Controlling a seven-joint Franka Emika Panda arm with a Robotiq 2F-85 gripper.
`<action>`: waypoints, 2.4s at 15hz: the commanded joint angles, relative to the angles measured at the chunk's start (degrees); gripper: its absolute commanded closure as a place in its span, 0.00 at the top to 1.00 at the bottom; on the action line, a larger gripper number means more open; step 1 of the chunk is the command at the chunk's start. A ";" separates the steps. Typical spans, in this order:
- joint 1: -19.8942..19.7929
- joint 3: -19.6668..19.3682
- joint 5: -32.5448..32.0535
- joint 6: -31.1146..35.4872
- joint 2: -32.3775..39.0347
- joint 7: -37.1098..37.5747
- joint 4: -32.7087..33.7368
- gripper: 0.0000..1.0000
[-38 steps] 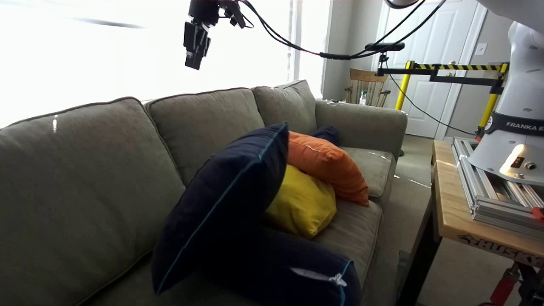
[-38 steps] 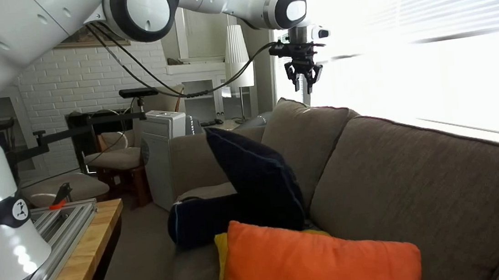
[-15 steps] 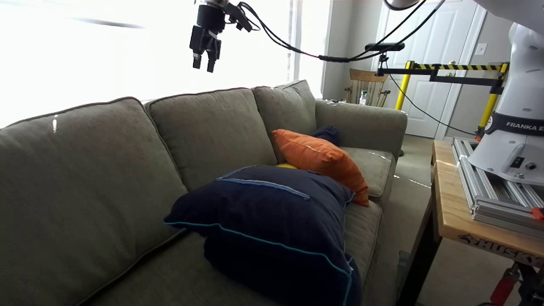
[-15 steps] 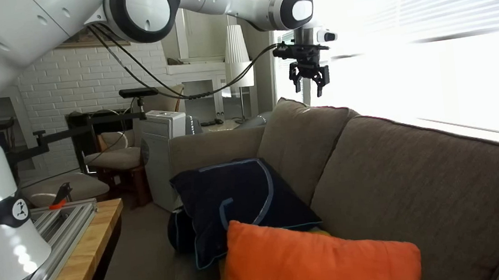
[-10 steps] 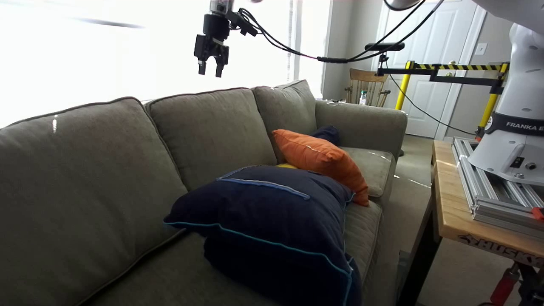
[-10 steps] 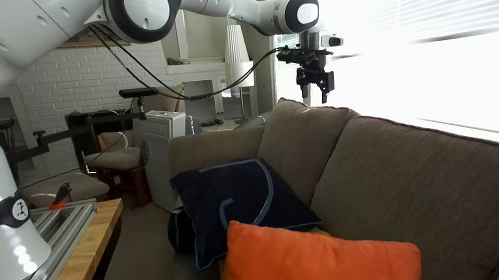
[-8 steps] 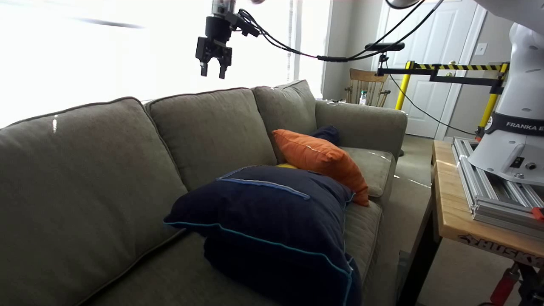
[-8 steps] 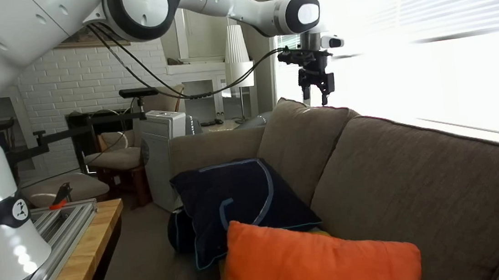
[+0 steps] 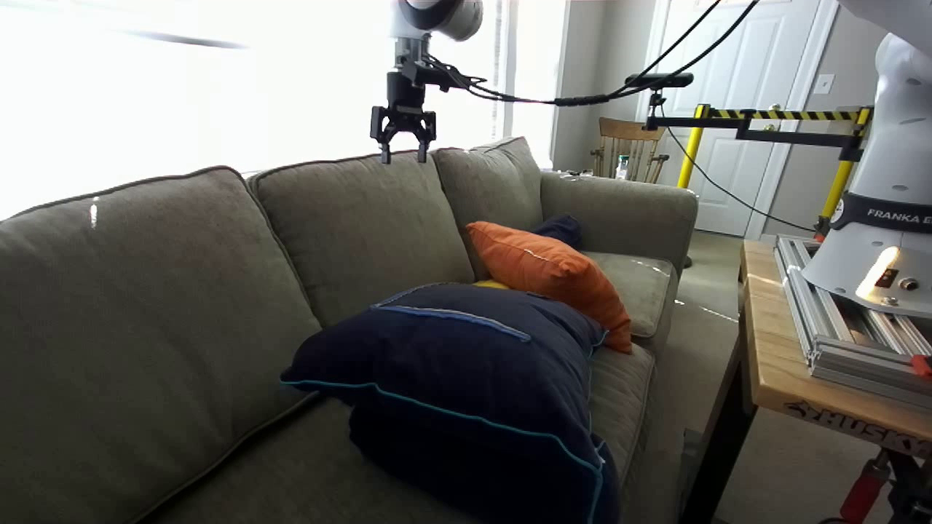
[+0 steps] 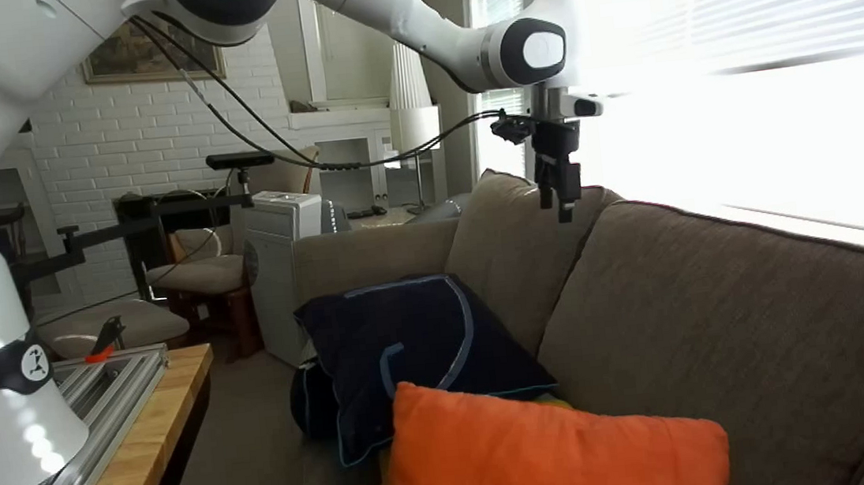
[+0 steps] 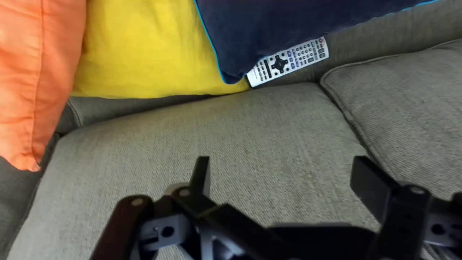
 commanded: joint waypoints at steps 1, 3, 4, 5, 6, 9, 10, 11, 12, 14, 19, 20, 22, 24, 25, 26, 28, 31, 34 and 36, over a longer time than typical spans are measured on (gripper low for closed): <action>0.28 -2.43 1.01 4.82 -6.12 4.11 -13.66 1.00; 0.29 -3.08 1.16 6.19 -7.66 4.86 -18.61 1.00; 0.22 -3.22 1.30 6.38 -8.63 5.03 -21.16 1.00; 0.09 -3.36 1.42 6.83 -9.48 5.21 -23.66 1.00; 0.24 -3.58 1.46 6.59 -10.78 5.90 -26.19 1.00; 0.37 -3.85 0.52 5.32 -6.93 5.37 -21.04 1.00; 0.38 -3.86 0.52 5.32 -6.91 5.35 -21.00 1.00; 0.43 -3.85 0.51 5.32 -6.86 5.35 -20.83 1.00; 0.47 -3.84 0.51 5.32 -6.82 5.35 -20.72 1.00; 2.08 -3.79 -2.49 -2.25 -4.78 2.55 -15.48 1.00; 3.62 -4.65 -6.44 -19.71 -4.15 2.18 -13.87 1.00; 3.91 -5.02 -7.67 -22.64 -3.75 2.38 -13.67 1.00; 4.21 -5.60 -10.22 -27.39 -2.76 2.32 -13.21 1.00; 4.30 -6.21 -12.80 -29.38 -1.65 2.36 -13.46 1.00; 4.46 -6.81 -14.17 -29.32 -1.22 3.37 -13.95 1.00; 4.52 -7.31 -15.45 -28.12 -0.59 4.05 -14.36 1.00; 4.44 -8.19 -17.38 -26.19 0.99 5.09 -14.23 1.00; 4.39 -9.30 -19.06 -19.18 1.99 8.17 -15.05 1.00; 4.00 -9.70 -18.91 -7.34 2.18 9.84 -16.12 1.00; 3.75 -9.71 -18.55 -1.13 2.58 8.74 -16.51 1.00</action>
